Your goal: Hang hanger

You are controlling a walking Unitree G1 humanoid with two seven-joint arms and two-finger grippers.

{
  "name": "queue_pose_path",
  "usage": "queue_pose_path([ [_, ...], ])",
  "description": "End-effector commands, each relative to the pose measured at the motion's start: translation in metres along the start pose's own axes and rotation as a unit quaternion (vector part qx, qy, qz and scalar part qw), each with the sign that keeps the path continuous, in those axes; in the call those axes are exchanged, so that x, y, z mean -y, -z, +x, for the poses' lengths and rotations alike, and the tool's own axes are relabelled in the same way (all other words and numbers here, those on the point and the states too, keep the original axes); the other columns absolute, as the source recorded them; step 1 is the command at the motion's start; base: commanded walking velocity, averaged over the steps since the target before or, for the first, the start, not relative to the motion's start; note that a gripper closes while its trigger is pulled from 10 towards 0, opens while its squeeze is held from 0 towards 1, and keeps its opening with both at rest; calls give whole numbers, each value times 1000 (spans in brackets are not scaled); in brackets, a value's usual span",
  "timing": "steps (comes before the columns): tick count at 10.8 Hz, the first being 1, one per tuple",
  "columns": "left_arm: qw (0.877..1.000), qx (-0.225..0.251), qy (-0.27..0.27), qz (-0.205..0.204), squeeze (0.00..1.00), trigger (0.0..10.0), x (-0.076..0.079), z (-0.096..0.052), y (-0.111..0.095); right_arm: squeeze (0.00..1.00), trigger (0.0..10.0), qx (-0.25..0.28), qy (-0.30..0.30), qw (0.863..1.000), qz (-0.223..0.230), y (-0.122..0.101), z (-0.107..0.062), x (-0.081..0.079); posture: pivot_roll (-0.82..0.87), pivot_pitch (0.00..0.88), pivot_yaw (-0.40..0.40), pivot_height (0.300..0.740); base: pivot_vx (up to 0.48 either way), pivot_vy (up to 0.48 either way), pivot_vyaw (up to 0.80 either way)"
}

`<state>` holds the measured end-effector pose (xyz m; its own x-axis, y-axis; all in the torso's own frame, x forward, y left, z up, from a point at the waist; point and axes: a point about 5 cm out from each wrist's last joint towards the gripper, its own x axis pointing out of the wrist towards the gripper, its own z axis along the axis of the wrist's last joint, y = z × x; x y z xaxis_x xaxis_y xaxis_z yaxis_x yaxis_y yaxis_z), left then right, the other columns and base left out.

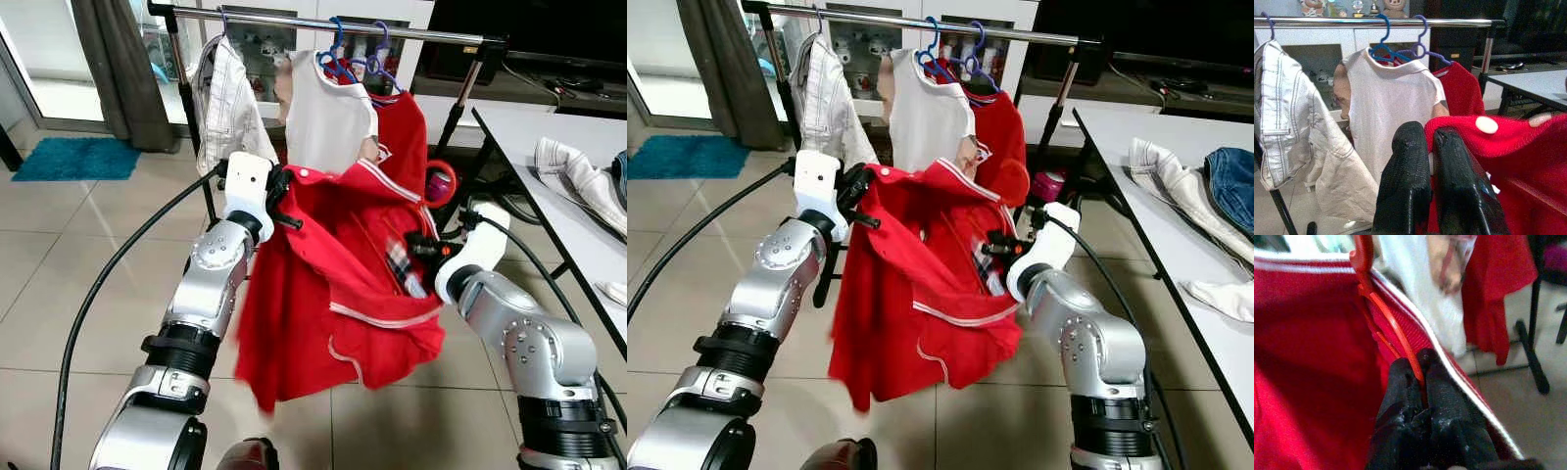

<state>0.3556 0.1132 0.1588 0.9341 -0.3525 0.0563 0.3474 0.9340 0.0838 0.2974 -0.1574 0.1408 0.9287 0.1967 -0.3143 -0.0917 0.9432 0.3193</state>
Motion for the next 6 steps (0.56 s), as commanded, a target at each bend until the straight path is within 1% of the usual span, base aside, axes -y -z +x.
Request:
queue_pose_path([
  [1,1000,7,13,1,0,0,6,-4,1,0,10000,78,77,994,4,-30,-7,23,-31,0,-41,740,0,0,0],
  [2,995,24,101,-13,0,0,44,-6,1,0,10000,72,40,996,-13,-31,-2,10,-30,0,-45,740,0,0,0],
  [3,992,32,119,-14,0,0,51,-6,-1,0,10000,61,29,997,-20,-28,-1,7,-26,0,-50,740,0,0,0],
  [4,979,30,201,2,0,0,76,-8,-1,0,10000,48,-18,998,-34,-20,2,-8,-20,0,-55,740,0,0,0],
  [5,975,15,220,19,0,0,79,-11,5,0,10000,68,-43,997,-23,-26,3,-17,-23,0,-53,740,0,0,0],
  [6,975,13,220,21,0,0,79,-12,5,0,10000,71,-52,996,-25,-27,3,-20,-22,0,-53,740,0,0,0],
])
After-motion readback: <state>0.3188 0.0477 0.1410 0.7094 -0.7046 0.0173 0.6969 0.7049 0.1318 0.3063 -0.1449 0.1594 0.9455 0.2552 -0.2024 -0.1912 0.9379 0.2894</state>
